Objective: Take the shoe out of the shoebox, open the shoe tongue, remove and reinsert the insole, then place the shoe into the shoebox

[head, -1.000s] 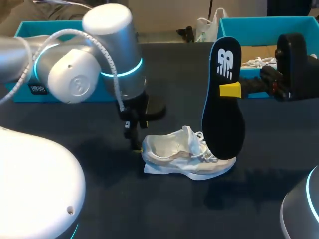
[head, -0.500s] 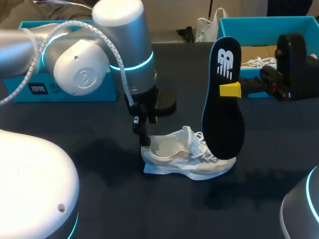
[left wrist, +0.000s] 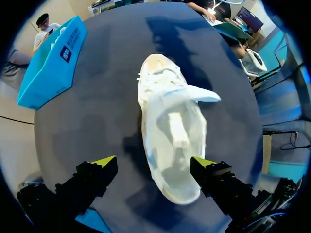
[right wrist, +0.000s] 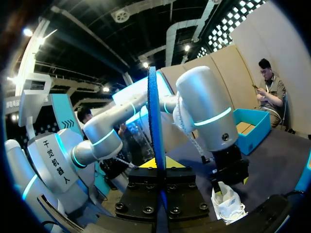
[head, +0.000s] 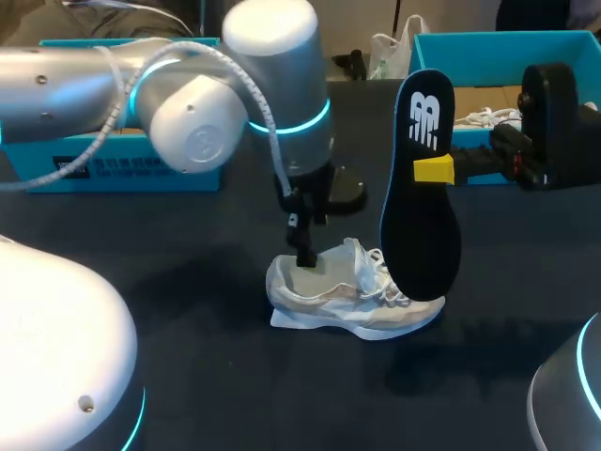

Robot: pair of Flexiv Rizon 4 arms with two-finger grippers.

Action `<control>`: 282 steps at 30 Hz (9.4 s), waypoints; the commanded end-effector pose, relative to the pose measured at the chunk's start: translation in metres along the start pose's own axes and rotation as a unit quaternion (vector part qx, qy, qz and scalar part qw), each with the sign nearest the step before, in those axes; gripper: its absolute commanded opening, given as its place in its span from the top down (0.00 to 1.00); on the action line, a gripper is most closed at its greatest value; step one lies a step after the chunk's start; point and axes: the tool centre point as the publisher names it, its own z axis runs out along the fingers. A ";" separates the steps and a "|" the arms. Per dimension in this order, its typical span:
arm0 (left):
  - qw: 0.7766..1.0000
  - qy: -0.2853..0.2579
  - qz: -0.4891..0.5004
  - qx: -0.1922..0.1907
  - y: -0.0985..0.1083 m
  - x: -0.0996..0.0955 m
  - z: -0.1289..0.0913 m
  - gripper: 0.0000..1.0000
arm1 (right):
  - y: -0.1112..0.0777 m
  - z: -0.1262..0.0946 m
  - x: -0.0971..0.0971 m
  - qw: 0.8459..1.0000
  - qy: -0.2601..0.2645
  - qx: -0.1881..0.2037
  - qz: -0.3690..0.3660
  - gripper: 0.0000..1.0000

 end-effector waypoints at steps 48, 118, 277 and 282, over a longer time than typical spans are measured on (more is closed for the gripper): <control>1.000 0.012 0.000 -0.011 -0.013 0.000 0.055 1.00 | 0.000 0.001 0.000 1.000 -0.001 0.001 0.001 1.00; 0.787 0.048 0.616 0.001 -0.022 0.028 0.024 1.00 | 0.000 0.001 0.000 1.000 -0.001 0.001 0.001 1.00; 0.606 -0.517 0.503 0.335 -0.047 -0.051 -0.201 0.00 | 0.022 -0.026 -0.156 0.948 0.025 0.010 0.316 1.00; 0.606 -0.517 0.503 0.335 -0.047 -0.051 -0.201 0.00 | 0.022 -0.026 -0.156 0.948 0.025 0.010 0.316 1.00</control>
